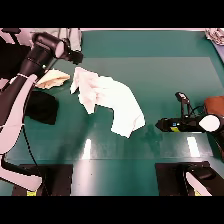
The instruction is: Fold the shirts.
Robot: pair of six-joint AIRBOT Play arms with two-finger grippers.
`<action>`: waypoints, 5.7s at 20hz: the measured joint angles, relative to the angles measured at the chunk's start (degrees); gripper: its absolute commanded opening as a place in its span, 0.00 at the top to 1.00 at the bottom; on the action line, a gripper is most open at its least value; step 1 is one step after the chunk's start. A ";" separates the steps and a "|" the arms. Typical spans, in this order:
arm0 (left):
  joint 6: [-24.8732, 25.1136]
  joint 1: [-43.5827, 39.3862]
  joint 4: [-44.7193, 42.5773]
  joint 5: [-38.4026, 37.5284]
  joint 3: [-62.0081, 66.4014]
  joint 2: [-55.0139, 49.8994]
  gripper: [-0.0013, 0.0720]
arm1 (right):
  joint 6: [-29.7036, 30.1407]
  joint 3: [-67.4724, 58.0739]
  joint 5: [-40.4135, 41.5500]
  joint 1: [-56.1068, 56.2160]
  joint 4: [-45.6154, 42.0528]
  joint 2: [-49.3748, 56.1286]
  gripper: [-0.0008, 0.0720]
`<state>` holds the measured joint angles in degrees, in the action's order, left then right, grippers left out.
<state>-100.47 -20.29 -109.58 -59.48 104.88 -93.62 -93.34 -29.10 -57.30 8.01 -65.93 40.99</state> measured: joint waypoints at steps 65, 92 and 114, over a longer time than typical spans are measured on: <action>5.79 -8.00 20.11 -8.94 -31.19 15.08 0.94 | -25.92 -48.39 7.85 33.94 -36.72 51.65 0.97; 9.90 1.07 1.70 -17.20 11.17 27.85 0.95 | 33.11 -87.67 -9.03 -24.52 23.47 32.35 0.97; -12.66 -29.35 34.88 -33.81 -39.43 31.58 0.94 | 24.96 -22.43 -22.14 1.84 -7.39 -1.79 0.96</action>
<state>-113.12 -49.65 -74.70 -93.30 65.45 -62.04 -68.38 -51.53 -79.44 9.85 -73.32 39.20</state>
